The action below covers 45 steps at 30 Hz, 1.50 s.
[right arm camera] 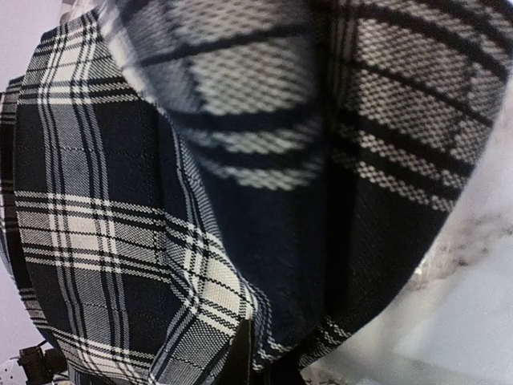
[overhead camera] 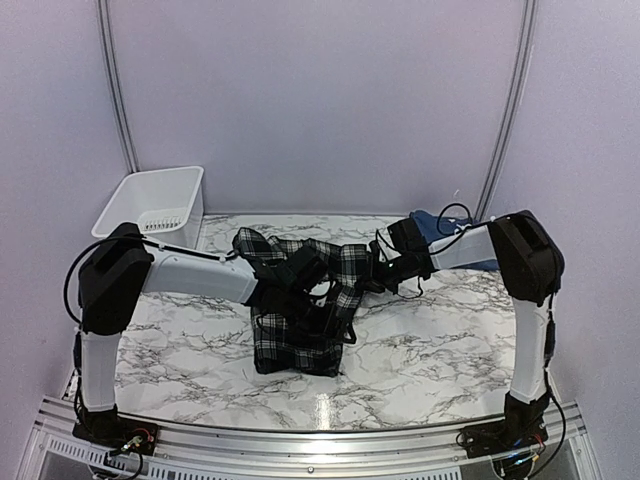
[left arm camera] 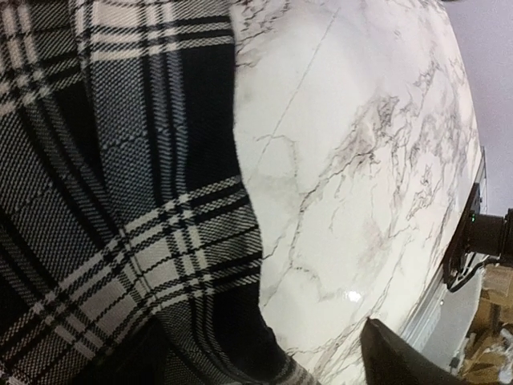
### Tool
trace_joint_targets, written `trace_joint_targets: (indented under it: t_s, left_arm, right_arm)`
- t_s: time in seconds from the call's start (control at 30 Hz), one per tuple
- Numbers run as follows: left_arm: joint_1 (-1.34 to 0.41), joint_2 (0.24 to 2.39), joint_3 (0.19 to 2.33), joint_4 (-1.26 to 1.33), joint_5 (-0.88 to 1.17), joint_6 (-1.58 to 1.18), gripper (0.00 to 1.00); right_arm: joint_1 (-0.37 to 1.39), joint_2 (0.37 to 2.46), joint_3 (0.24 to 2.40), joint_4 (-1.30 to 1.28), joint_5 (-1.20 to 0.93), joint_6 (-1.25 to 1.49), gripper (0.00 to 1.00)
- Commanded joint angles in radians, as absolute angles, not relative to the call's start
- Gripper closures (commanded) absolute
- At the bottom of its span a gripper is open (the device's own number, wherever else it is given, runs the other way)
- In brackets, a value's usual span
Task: Fold and stack the mixed laundry pile
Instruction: Adjust the rectangle-folded skirt at the center of the board.
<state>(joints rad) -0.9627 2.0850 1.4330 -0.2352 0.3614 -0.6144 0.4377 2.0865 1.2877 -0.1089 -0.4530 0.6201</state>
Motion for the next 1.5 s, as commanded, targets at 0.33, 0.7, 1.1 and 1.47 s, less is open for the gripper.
trace_joint_targets:
  t_s: [0.33, 0.7, 1.1, 1.47]
  left_arm:
    - [-0.883, 1.554, 1.183, -0.133, 0.294, -0.662, 0.01]
    - [-0.835, 1.685, 0.824, 0.235, 0.483, -0.841, 0.16]
    - [-0.821, 1.826, 0.775, 0.363, 0.560, -0.913, 0.34]
    - [-0.806, 1.839, 0.772, 0.377, 0.589, -0.909, 0.35]
  right_arm:
    - [0.424, 2.163, 1.327, -0.121, -0.441, 0.542, 1.00]
    - [0.422, 2.200, 1.458, -0.199, -0.455, 0.493, 0.99]
    - [0.453, 1.862, 1.404, -0.266, -0.601, 0.481, 0.49]
    - [0.646, 1.776, 1.059, -0.014, -0.797, 0.641, 0.51]
